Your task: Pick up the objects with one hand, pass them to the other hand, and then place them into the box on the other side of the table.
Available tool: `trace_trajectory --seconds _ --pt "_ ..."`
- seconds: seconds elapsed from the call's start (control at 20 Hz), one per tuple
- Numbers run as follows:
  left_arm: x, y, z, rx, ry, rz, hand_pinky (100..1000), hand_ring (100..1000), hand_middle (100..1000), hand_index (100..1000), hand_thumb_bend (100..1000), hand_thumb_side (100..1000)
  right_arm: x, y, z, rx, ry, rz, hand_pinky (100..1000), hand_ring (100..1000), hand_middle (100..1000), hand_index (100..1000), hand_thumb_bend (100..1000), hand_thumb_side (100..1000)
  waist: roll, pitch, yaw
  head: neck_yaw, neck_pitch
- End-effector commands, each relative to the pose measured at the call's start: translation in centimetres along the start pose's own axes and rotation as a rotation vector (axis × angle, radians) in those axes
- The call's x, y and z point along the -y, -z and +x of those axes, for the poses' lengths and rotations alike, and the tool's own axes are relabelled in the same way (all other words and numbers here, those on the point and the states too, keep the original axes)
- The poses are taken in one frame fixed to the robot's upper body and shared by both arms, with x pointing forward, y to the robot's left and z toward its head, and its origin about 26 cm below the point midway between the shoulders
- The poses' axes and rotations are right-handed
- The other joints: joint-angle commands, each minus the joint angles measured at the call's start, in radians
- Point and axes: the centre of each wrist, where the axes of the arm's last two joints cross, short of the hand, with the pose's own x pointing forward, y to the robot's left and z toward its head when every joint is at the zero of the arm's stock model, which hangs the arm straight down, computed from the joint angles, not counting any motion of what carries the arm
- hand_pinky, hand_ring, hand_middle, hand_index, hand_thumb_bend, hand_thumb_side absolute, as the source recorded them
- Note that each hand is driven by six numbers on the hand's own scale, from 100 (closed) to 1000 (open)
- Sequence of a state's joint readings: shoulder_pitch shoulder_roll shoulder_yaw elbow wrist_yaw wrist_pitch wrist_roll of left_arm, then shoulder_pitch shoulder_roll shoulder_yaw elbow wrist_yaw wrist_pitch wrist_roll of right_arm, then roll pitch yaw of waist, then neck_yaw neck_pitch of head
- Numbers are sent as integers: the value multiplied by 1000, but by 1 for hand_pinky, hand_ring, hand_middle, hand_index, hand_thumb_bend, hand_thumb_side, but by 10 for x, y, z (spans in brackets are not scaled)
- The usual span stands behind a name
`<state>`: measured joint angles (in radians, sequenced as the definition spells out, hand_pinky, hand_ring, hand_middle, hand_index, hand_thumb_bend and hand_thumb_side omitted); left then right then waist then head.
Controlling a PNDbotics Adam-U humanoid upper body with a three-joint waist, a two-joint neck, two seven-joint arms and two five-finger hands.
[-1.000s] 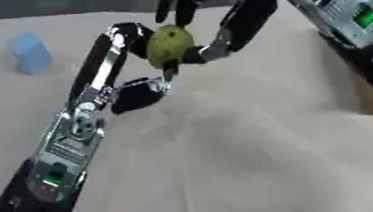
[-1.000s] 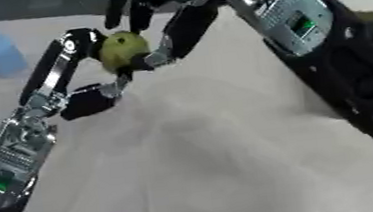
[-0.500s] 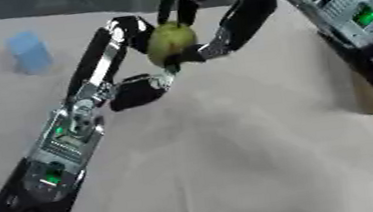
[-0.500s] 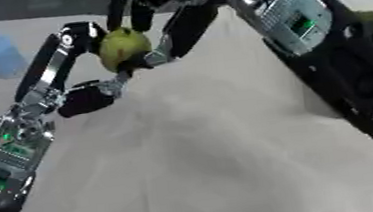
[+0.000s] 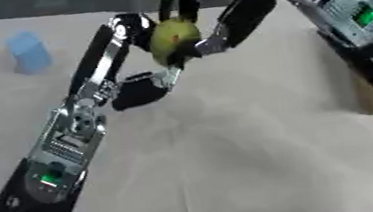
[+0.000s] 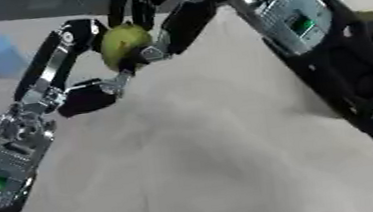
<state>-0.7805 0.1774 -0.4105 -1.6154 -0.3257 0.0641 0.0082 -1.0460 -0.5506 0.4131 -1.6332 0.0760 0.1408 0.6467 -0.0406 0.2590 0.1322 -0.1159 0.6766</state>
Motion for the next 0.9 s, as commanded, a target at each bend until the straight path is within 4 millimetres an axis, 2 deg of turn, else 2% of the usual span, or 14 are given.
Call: trace_trajectory --seconds 0.05,0.3,0.5,0.9 --pt "-7 8 21 80 -7 15 621 566 500 554 156 152 7 -3 3 -7 -24 -20 599 584 663 684 333 100 -7 -40 1 -3 3" --pt "-7 9 23 88 -17 18 622 566 500 556 148 159 8 -4 3 -12 -21 -39 576 568 646 688 242 100 -7 -41 0 -3 4" --pt "-7 10 22 86 -17 28 623 566 501 567 141 171 8 -4 1 -31 -9 -73 546 534 601 640 187 100 -6 -42 -1 -3 5" --pt "-6 11 20 77 -18 45 621 565 500 574 158 167 8 -4 1 -44 -5 -96 526 507 556 598 183 100 -6 -42 -2 -3 7"
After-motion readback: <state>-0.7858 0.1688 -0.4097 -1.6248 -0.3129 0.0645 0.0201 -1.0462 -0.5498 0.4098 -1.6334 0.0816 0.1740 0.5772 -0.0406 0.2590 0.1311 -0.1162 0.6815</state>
